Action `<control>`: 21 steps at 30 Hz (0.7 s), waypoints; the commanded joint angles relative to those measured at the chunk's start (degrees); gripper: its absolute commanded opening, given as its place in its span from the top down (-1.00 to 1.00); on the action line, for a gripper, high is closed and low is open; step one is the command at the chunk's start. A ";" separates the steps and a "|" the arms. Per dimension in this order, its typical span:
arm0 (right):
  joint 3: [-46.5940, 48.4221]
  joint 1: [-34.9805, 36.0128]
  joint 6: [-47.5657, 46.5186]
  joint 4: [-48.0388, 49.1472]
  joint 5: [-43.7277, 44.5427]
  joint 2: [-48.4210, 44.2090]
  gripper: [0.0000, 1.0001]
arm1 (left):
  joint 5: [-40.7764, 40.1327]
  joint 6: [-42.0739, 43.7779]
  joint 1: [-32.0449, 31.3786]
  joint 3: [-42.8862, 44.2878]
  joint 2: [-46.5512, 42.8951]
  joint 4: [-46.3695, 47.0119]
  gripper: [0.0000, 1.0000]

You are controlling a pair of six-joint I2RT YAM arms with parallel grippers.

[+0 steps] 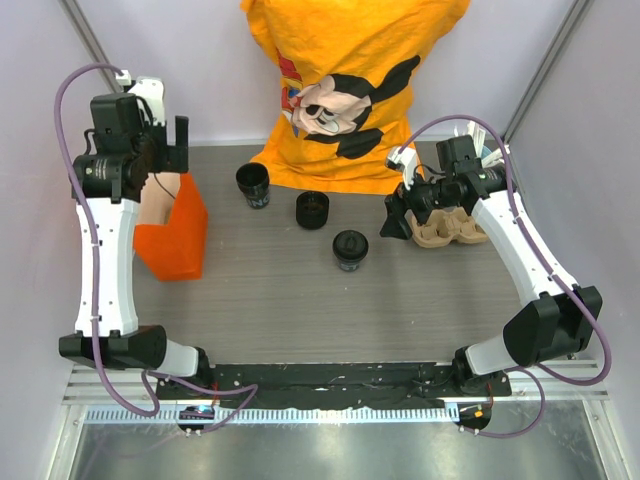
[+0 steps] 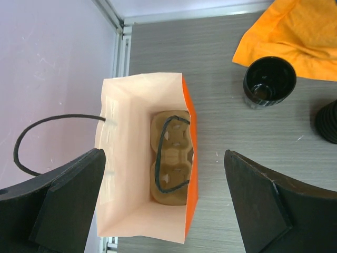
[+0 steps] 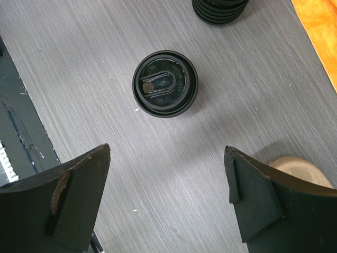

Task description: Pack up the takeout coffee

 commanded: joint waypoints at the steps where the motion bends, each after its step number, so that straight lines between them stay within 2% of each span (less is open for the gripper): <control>1: 1.55 -0.07 -2.29 -1.48 -2.29 -2.10 -0.88 | 0.23 0.64 2.16 -1.03 -0.97 2.38 -0.90; 3: 1.11 -0.16 -2.55 -1.48 -2.46 -2.19 -0.88 | 1.11 0.55 2.95 -0.94 -0.35 2.47 -0.79; 4: 0.76 -0.16 -2.64 -1.48 -2.72 -2.27 -0.88 | 1.28 0.55 3.30 -0.76 0.00 2.56 -0.65; 7: 0.41 -0.16 -2.82 -1.39 -3.08 -2.10 -0.87 | 1.90 0.55 3.83 -0.76 0.88 2.91 -0.40; 12: 0.14 -0.07 -3.08 -1.65 -3.17 -2.01 -0.87 | 3.48 0.64 4.36 -1.64 2.02 3.09 -0.08; 14: -0.04 -0.16 -3.17 -1.74 -3.17 -2.10 -0.87 | 4.18 0.73 4.36 -2.17 1.85 3.26 -0.01; 21: -0.21 -0.16 -3.17 -1.65 -3.17 -2.19 -0.87 | 6.03 0.99 4.36 -2.78 1.68 3.88 0.49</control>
